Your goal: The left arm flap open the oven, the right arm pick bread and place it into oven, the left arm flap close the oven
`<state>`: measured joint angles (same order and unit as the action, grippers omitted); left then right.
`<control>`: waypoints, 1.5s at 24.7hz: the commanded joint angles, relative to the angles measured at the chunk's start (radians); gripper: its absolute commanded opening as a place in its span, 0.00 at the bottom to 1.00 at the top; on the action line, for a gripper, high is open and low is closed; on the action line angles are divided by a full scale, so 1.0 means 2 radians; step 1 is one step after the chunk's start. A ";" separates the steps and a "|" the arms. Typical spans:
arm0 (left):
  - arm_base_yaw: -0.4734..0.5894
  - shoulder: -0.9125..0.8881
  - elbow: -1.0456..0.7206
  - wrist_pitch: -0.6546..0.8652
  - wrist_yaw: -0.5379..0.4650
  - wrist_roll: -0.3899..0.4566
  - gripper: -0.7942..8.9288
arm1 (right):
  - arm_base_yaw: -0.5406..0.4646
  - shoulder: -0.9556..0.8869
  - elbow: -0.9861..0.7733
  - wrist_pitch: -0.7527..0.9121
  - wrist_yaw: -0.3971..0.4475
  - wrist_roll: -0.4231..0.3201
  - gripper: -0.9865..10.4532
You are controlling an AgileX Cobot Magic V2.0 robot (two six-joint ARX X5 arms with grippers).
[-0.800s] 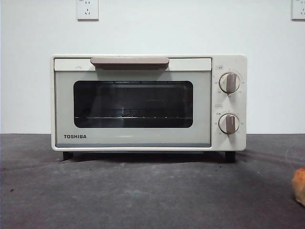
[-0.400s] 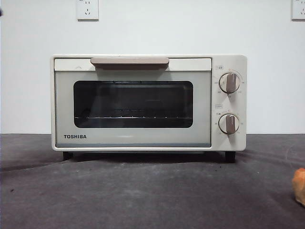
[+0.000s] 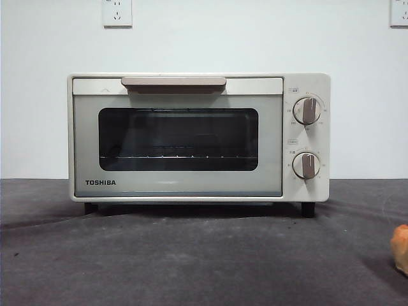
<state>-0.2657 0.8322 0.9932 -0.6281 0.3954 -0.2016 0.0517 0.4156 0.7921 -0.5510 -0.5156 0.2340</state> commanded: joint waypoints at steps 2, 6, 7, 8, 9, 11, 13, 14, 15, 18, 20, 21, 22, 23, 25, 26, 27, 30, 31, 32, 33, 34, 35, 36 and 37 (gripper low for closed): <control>-0.018 0.007 0.027 -0.003 0.040 0.074 0.10 | 0.013 0.035 0.036 -0.029 -0.026 -0.074 0.09; -0.031 0.007 0.029 0.001 0.069 0.083 0.10 | 0.038 0.058 0.056 -0.044 -0.036 -0.102 0.09; -0.034 0.007 0.029 0.001 0.069 0.083 0.10 | 0.045 0.062 0.057 -0.046 -0.036 -0.105 0.09; -0.036 0.007 0.029 0.001 0.069 0.083 0.10 | 0.050 0.065 0.058 -0.047 -0.036 -0.106 0.09; -0.037 0.007 0.029 0.001 0.069 0.083 0.11 | 0.055 0.068 0.058 -0.049 -0.036 -0.106 0.09; -0.038 0.007 0.029 0.005 0.069 0.083 0.11 | 0.059 0.074 0.058 -0.052 -0.036 -0.106 0.09; -0.038 0.007 0.029 0.011 0.069 0.082 0.14 | 0.060 0.081 0.058 -0.053 -0.036 -0.102 0.09; -0.038 0.007 0.029 0.014 0.069 0.082 0.17 | 0.060 0.084 0.058 -0.054 -0.036 -0.097 0.10; -0.038 0.007 0.029 0.014 0.069 0.082 0.23 | 0.060 0.086 0.058 -0.054 -0.036 -0.092 0.11; -0.038 0.007 0.029 0.014 0.069 0.082 0.43 | 0.060 0.093 0.058 -0.054 -0.036 -0.075 0.27; -0.038 0.007 0.029 0.015 0.069 0.082 0.54 | 0.060 0.094 0.058 -0.054 -0.036 -0.067 0.38; -0.038 0.007 0.029 0.015 0.069 0.082 0.57 | 0.060 0.096 0.058 -0.054 -0.036 -0.065 0.43; -0.038 0.007 0.029 0.015 0.068 0.082 0.60 | 0.060 0.096 0.058 -0.054 -0.036 -0.061 0.48; -0.038 0.007 0.029 0.015 0.068 0.082 0.62 | 0.060 0.096 0.058 -0.054 -0.036 -0.056 0.51; -0.038 0.007 0.029 0.015 0.068 0.082 0.63 | 0.060 0.098 0.058 -0.054 -0.036 -0.046 0.54; -0.038 0.007 0.029 0.015 0.068 0.082 0.63 | 0.060 0.098 0.058 -0.054 -0.036 -0.041 0.55; -0.038 0.007 0.029 0.015 0.068 0.081 0.63 | 0.060 0.098 0.058 -0.055 -0.036 -0.036 0.55; -0.038 0.007 0.029 0.015 0.068 0.078 0.63 | 0.060 0.099 0.058 -0.055 -0.036 -0.025 0.55; -0.038 0.007 0.029 0.015 0.068 0.078 0.63 | 0.060 0.099 0.058 -0.056 -0.036 -0.025 0.55; -0.038 0.007 0.029 0.015 0.068 0.078 0.63 | 0.060 0.099 0.058 -0.059 -0.036 -0.026 0.55; -0.038 0.007 0.029 0.015 0.068 0.078 0.63 | 0.060 0.100 0.058 -0.065 -0.036 -0.027 0.55; -0.038 0.007 0.029 0.015 0.069 0.078 0.63 | 0.060 0.104 0.058 -0.073 -0.035 -0.029 0.55; -0.038 0.007 0.029 0.015 0.068 0.078 0.63 | 0.060 0.108 0.058 -0.083 -0.035 -0.029 0.55; -0.039 0.007 0.029 0.015 0.068 0.077 0.63 | 0.060 0.114 0.057 -0.098 -0.033 -0.030 0.55; -0.039 0.007 0.029 0.015 0.068 0.075 0.63 | 0.061 0.120 0.056 -0.111 -0.030 -0.030 0.55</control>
<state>-0.3378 0.8402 1.0279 -0.6090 0.5282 -0.0505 0.1699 0.6376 0.8917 -0.7635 -0.5785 0.1658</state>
